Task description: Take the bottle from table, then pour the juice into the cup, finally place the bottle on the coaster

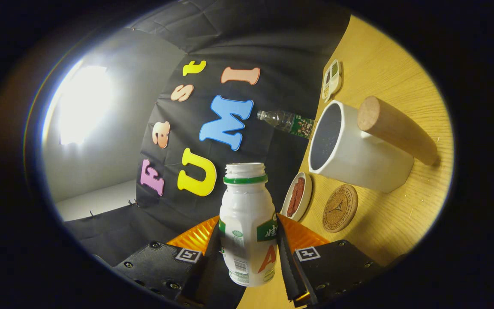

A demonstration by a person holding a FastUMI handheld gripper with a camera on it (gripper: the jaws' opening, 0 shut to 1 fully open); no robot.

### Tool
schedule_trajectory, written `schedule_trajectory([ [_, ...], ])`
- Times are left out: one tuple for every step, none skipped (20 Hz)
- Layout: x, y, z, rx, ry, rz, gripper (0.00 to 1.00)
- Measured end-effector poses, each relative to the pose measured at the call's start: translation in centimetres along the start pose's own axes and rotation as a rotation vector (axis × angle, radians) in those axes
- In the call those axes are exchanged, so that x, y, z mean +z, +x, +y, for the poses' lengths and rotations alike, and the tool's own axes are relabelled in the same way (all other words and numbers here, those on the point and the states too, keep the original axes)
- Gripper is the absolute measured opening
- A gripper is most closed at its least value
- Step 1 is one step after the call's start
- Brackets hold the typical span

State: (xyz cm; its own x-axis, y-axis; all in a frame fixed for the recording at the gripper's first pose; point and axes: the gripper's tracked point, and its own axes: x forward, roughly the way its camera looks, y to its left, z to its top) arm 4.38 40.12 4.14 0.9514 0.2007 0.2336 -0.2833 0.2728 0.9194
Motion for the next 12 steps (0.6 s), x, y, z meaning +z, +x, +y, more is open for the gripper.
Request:
schedule_trajectory([
  [0.1, 0.0, 0.0, 0.002, 0.010, -0.001, 0.65],
  [0.1, 0.1, 0.0, 0.005, 0.024, -0.001, 0.65],
  [0.0, 0.2, 0.0, 0.009, 0.036, -0.001, 0.65],
  [0.1, 0.2, 0.0, 0.012, 0.046, -0.004, 0.65],
  [0.1, 0.3, 0.0, 0.012, 0.054, -0.005, 0.65],
  [0.1, 0.4, -0.1, 0.012, 0.063, -0.005, 0.65],
  [0.1, 0.5, -0.1, 0.013, 0.075, -0.005, 0.65],
  [0.3, 0.6, -0.2, 0.014, 0.090, -0.008, 0.65],
  [0.6, 0.6, -0.2, 0.017, 0.106, -0.013, 0.65],
  [0.9, 0.7, -0.3, 0.017, 0.127, -0.020, 0.65],
  [1.2, 0.7, -0.4, 0.014, 0.151, -0.031, 0.65],
  [1.5, 0.7, -0.4, 0.015, 0.171, -0.039, 0.64],
])
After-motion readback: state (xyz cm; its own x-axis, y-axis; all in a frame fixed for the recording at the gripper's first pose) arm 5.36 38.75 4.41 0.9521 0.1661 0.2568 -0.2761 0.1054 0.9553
